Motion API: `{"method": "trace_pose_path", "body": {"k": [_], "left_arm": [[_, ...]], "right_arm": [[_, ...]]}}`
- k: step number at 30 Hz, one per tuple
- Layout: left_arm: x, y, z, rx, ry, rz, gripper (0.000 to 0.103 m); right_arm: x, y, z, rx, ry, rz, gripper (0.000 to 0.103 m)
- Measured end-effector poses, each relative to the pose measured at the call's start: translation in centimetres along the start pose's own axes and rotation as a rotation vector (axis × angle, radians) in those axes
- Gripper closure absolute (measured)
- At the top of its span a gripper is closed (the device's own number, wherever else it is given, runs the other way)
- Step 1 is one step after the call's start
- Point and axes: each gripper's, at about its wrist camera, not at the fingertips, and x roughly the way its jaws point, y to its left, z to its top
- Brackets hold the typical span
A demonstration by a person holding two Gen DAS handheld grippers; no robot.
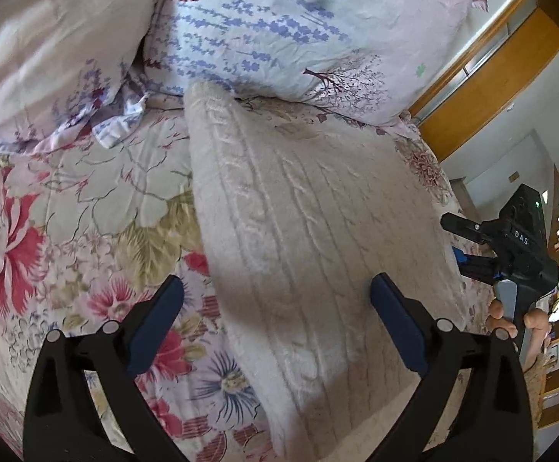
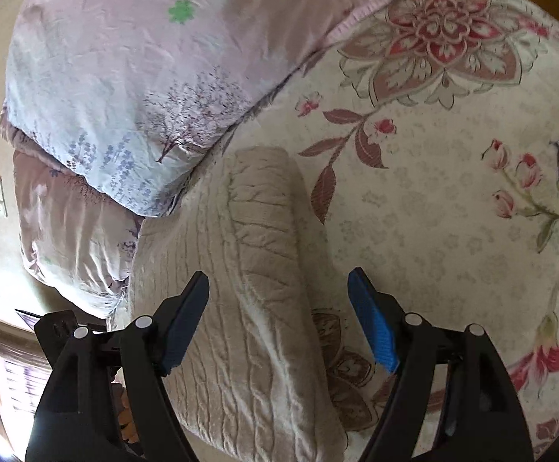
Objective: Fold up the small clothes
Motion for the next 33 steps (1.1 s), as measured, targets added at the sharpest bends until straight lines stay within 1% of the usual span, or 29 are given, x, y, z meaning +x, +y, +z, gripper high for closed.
{"method": "trace_pose_path", "body": {"k": [5,11,13,17,20,22,23,24,25,26,27,28,29,30,31,33], "left_arm": [[1.0,-0.8,0.5,0.022,0.009,0.007,0.005],[2.3,-1.0,1.0,0.013,0.020,-0.017,0.004],[2.7,-1.0,1.1,0.006,0.026,-0.030,0.004],[3.3,-0.5,1.3,-0.026,0.033,-0.085,0.004],[3.6,-0.5,1.7,-0.036,0.028,-0.110,0.005],[3.8,-0.5,1.9,-0.051,0.022,-0.132,0.008],[3.8,-0.5,1.9,-0.058,0.019,-0.138,0.013],[3.9,-0.4,2.0,-0.065,0.015,-0.141,0.022],[3.8,-0.3,2.0,-0.073,0.009,-0.145,0.025],[3.6,0.0,1.9,-0.079,0.002,-0.149,0.034],[3.3,0.3,1.8,-0.087,-0.010,-0.158,0.045],[3.0,0.5,1.8,-0.091,-0.017,-0.166,0.051],[2.4,0.8,1.8,-0.101,-0.028,-0.191,0.059],[1.8,0.8,1.7,-0.101,-0.033,-0.207,0.062],[1.3,0.8,1.6,-0.091,-0.039,-0.214,0.063],[0.0,0.4,1.2,-0.053,-0.055,-0.202,0.064]], "right_arm": [[0.3,0.0,0.2,-0.014,0.005,0.027,0.026],[1.0,0.9,0.0,-0.067,0.027,0.054,0.028],[1.6,1.3,-0.2,-0.089,0.043,0.061,0.037],[2.4,1.9,-0.6,-0.120,0.062,0.081,0.038],[2.9,1.8,-0.6,-0.114,0.071,0.118,0.041],[3.4,1.5,-0.7,-0.096,0.086,0.146,0.055],[3.6,1.4,-0.8,-0.086,0.094,0.165,0.058],[3.8,1.2,-0.9,-0.081,0.094,0.186,0.062],[3.7,1.2,-1.0,-0.082,0.088,0.195,0.065],[3.7,1.2,-1.2,-0.080,0.083,0.201,0.065],[3.6,1.3,-1.3,-0.077,0.077,0.204,0.067],[3.4,1.4,-1.5,-0.076,0.067,0.208,0.068],[3.2,1.6,-1.6,-0.079,0.059,0.210,0.068],[3.0,2.0,-1.8,-0.086,0.047,0.216,0.069],[2.6,2.6,-2.1,-0.098,0.034,0.226,0.069],[2.2,3.8,-2.7,-0.124,0.023,0.243,0.070]]}}
